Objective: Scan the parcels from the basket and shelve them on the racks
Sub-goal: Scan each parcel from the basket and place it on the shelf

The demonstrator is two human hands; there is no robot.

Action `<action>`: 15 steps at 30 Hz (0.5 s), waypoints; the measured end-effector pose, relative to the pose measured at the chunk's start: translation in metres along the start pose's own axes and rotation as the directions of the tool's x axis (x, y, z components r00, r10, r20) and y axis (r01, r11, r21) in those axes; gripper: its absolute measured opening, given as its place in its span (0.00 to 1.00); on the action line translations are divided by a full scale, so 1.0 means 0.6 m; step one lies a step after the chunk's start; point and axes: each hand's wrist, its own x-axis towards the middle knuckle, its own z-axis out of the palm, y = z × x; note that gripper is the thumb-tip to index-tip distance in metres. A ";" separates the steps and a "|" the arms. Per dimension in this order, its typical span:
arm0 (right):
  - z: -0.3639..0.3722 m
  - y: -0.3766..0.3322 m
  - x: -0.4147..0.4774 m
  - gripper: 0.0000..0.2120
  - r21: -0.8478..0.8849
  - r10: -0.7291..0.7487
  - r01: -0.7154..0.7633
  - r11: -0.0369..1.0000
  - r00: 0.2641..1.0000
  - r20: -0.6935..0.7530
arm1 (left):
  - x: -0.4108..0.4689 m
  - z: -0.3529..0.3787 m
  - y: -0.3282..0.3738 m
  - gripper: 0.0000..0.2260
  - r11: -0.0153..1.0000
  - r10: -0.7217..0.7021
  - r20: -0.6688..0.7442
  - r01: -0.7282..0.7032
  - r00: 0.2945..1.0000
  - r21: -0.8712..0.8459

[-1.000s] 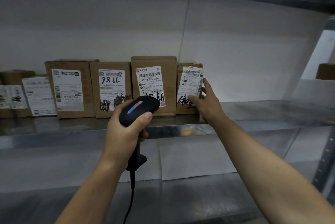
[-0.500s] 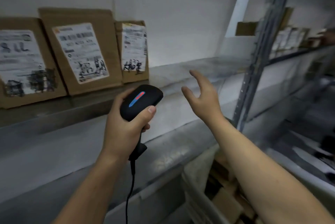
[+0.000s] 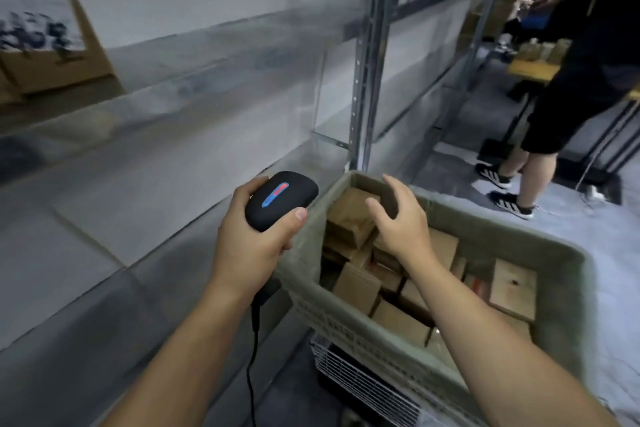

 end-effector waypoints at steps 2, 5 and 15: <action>-0.005 0.044 -0.007 0.27 -0.016 0.077 -0.077 0.997 0.997 0.001 | 0.008 0.023 -0.016 0.22 1.000 -0.018 0.032 0.018 0.999 0.008; -0.003 0.100 -0.011 0.29 -0.058 0.178 -0.175 0.983 0.983 0.038 | 0.021 0.052 -0.046 0.23 0.997 -0.062 0.054 0.059 0.997 0.043; 0.036 0.233 0.020 0.28 -0.050 0.318 -0.314 0.948 0.933 0.167 | 0.080 0.136 -0.131 0.27 0.972 -0.183 0.053 0.173 0.982 0.161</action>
